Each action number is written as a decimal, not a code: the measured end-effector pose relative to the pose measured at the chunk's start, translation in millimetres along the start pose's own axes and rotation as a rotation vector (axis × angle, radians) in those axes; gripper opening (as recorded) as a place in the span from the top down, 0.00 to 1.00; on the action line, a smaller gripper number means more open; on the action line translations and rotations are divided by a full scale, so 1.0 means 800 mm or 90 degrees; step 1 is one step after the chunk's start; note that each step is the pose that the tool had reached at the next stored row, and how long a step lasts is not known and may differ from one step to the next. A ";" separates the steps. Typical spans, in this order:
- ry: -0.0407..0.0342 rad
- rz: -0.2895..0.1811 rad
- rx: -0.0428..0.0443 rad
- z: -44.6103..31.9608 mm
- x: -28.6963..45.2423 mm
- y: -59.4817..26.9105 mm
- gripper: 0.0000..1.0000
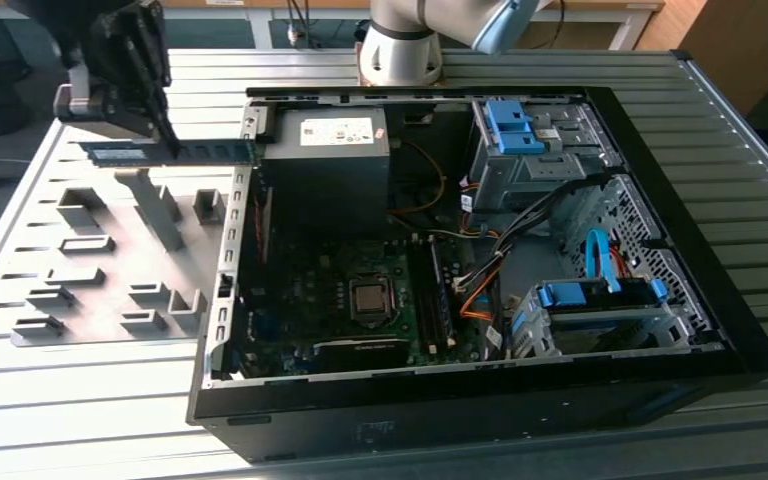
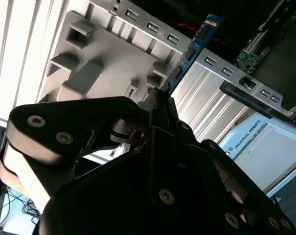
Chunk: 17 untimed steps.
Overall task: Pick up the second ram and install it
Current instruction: 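Pick up the second ram and move it above second insertion slot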
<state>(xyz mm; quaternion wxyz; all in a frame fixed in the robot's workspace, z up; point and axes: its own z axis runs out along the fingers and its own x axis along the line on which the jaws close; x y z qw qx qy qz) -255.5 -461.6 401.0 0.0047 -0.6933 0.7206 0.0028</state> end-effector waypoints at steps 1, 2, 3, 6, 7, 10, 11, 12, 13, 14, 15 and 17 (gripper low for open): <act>0.0000 0.000 0.0000 0.0000 -0.0001 -0.004 0.86; 0.0000 0.000 0.0000 0.0001 -0.0003 -0.008 0.86; 0.0000 0.000 0.0000 0.0000 -0.0004 -0.012 0.86; 0.0000 0.000 0.0000 0.0001 -0.0009 -0.025 0.86; 0.0000 0.000 0.0001 0.0002 -0.0011 -0.029 0.86; -0.0001 0.000 0.0000 0.0002 -0.0016 -0.041 0.86; 0.0000 0.000 0.0000 0.0002 -0.0017 -0.046 0.86; 0.0000 0.000 0.0000 0.0001 -0.0019 -0.050 0.86; 0.0000 0.000 0.0000 0.0002 -0.0020 -0.054 0.86; 0.0000 0.000 0.0000 0.0002 -0.0022 -0.058 0.86; 0.0000 0.000 0.0000 0.0003 -0.0024 -0.062 0.86; 0.0000 0.000 0.0000 0.0002 -0.0027 -0.070 0.86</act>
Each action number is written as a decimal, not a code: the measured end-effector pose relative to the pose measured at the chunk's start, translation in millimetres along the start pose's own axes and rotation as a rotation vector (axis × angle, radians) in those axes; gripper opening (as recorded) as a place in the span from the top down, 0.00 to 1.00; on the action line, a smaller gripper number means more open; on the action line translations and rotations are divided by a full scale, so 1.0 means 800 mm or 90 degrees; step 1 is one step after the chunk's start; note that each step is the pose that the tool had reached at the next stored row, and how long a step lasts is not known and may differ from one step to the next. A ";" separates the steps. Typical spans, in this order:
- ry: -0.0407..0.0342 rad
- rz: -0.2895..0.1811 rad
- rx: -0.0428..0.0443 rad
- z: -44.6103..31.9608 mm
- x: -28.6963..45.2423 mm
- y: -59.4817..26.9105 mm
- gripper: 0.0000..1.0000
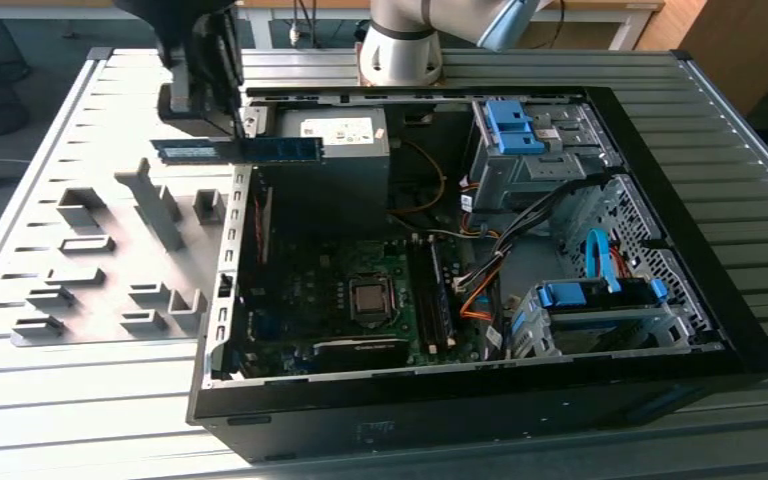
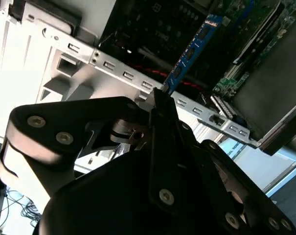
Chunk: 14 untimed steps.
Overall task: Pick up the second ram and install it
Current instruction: 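Pick up the second ram and move it above second insertion slot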
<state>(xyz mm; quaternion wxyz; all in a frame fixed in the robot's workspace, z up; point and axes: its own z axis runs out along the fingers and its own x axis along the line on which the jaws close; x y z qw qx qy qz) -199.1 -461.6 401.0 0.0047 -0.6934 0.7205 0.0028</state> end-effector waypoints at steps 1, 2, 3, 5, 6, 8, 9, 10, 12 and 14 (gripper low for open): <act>0.0000 0.000 0.0000 0.0000 -0.0002 -0.004 0.86; 0.0000 0.000 0.0000 0.0000 -0.0003 -0.008 0.86; 0.0000 0.000 0.0000 0.0001 -0.0005 -0.012 0.86; 0.0000 0.000 0.0000 0.0001 -0.0008 -0.022 0.86; 0.0000 0.000 0.0000 0.0001 -0.0009 -0.026 0.86; 0.0000 0.000 0.0000 0.0001 -0.0013 -0.035 0.86; 0.0000 0.000 0.0000 0.0002 -0.0016 -0.041 0.86; 0.0000 0.000 0.0000 0.0001 -0.0018 -0.046 0.86; 0.0000 0.000 0.0000 0.0003 -0.0022 -0.057 0.86; 0.0000 0.000 0.0000 0.0003 -0.0025 -0.067 0.86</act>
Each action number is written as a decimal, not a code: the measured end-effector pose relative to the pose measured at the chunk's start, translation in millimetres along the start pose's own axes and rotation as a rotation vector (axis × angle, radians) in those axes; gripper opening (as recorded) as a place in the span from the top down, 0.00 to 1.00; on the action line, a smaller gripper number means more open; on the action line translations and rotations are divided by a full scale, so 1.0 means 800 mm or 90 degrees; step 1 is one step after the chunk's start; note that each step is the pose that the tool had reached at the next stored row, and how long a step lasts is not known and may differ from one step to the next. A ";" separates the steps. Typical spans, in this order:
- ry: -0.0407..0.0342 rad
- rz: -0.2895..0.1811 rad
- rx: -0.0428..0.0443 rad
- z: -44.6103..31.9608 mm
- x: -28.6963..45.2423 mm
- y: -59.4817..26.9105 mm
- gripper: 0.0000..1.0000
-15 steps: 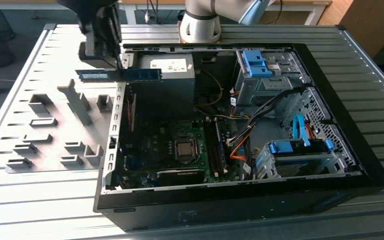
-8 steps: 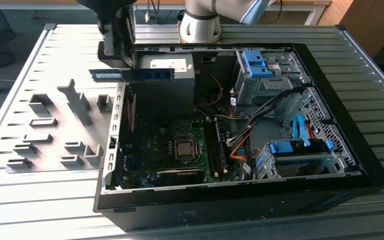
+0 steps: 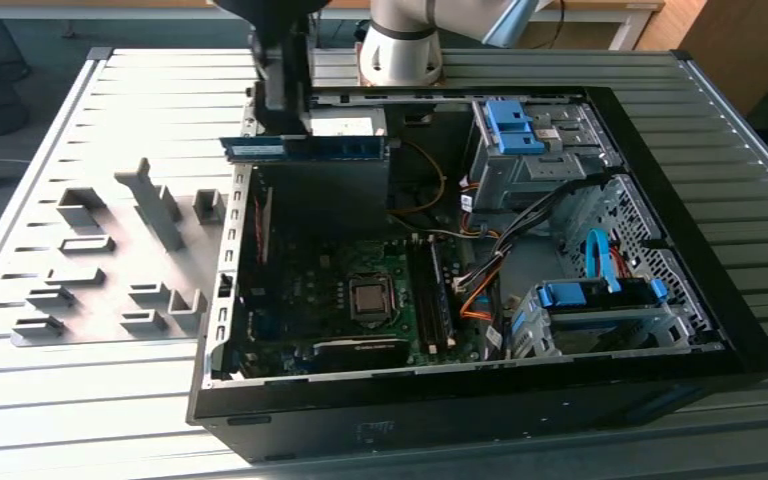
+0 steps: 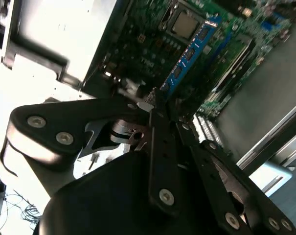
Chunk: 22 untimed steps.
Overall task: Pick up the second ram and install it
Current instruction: 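Pick up the second ram and move it above second insertion slot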
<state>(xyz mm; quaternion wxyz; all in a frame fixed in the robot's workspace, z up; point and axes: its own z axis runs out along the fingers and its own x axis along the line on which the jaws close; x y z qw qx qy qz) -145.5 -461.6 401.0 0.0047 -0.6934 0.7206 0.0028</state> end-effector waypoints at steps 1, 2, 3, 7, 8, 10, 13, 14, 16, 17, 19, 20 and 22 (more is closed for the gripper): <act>0.0000 0.000 0.0000 0.0000 -0.0002 -0.005 0.86; 0.0000 0.000 0.0000 0.0001 -0.0004 -0.010 0.86; 0.0000 0.000 0.0000 0.0001 -0.0006 -0.016 0.86; 0.0000 0.000 0.0000 0.0003 -0.0014 -0.037 0.86; 0.0000 0.000 0.0000 0.0003 -0.0016 -0.042 0.86; 0.0000 0.000 0.0000 0.0004 -0.0021 -0.054 0.86; 0.0000 0.000 0.0000 0.0006 -0.0027 -0.070 0.86; 0.0000 0.000 0.0000 0.0006 -0.0029 -0.076 0.86; 0.0000 0.000 0.0000 0.0007 -0.0034 -0.087 0.86; -0.0001 0.000 0.0000 0.0008 -0.0036 -0.093 0.86; 0.0000 0.000 0.0000 0.0008 -0.0040 -0.105 0.86; 0.0000 0.000 0.0000 0.0009 -0.0042 -0.110 0.86; -0.0001 0.000 0.0000 0.0011 -0.0047 -0.121 0.86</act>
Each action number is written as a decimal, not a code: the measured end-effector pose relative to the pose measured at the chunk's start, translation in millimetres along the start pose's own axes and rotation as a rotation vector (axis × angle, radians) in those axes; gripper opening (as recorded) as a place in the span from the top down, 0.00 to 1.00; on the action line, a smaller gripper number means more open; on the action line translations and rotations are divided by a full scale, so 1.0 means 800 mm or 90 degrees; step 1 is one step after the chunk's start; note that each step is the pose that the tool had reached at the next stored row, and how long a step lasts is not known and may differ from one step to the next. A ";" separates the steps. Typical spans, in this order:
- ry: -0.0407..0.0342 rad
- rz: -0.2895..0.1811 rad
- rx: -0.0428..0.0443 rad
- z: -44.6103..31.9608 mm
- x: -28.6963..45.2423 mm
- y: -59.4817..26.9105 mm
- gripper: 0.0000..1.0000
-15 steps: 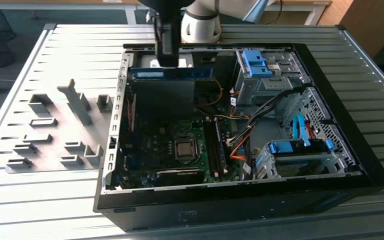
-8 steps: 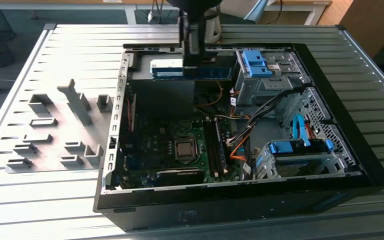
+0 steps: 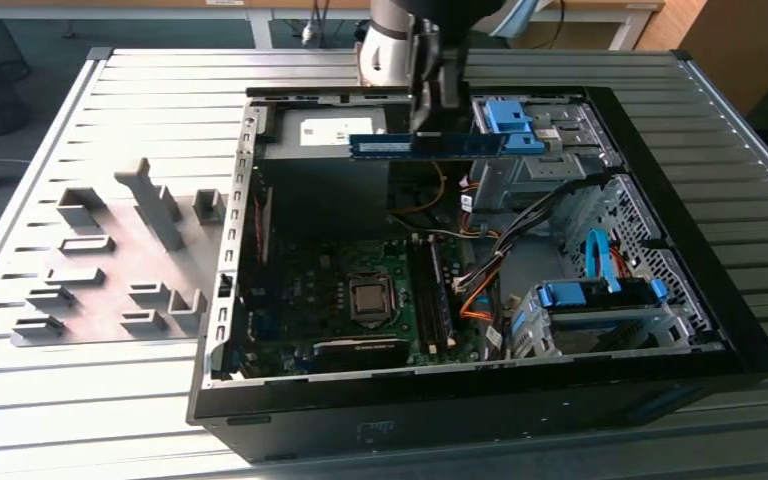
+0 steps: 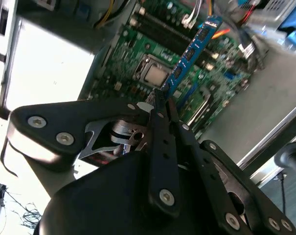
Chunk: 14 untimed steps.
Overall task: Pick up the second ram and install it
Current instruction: 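Pick up the second ram and move it above second insertion slot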
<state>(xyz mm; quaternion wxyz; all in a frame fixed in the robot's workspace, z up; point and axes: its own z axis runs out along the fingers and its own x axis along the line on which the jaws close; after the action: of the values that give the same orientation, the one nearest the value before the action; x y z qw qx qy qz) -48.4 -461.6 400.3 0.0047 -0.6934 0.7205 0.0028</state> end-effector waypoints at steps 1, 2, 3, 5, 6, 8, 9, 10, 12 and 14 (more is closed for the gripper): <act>0.0001 0.000 0.0000 0.0000 -0.0002 -0.006 0.86; 0.0000 0.000 0.0000 0.0001 -0.0004 -0.012 0.86; 0.0000 0.000 0.0000 0.0002 -0.0007 -0.017 0.86; -0.0001 0.000 0.0000 0.0005 -0.0010 -0.026 0.86; 0.0000 0.000 0.0000 0.0004 -0.0010 -0.028 0.86; 0.0001 0.000 0.0000 0.0004 -0.0011 -0.029 0.86; 0.0001 0.000 0.0000 0.0004 -0.0011 -0.029 0.86; 0.0000 0.000 0.0000 0.0005 -0.0011 -0.029 0.86; 0.0000 0.000 0.0000 0.0004 -0.0011 -0.030 0.86; 0.0001 0.000 0.0000 0.0004 -0.0012 -0.031 0.86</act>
<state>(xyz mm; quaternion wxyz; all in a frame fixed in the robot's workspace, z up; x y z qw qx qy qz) -23.9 -461.6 400.1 0.0047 -0.6934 0.7206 0.0028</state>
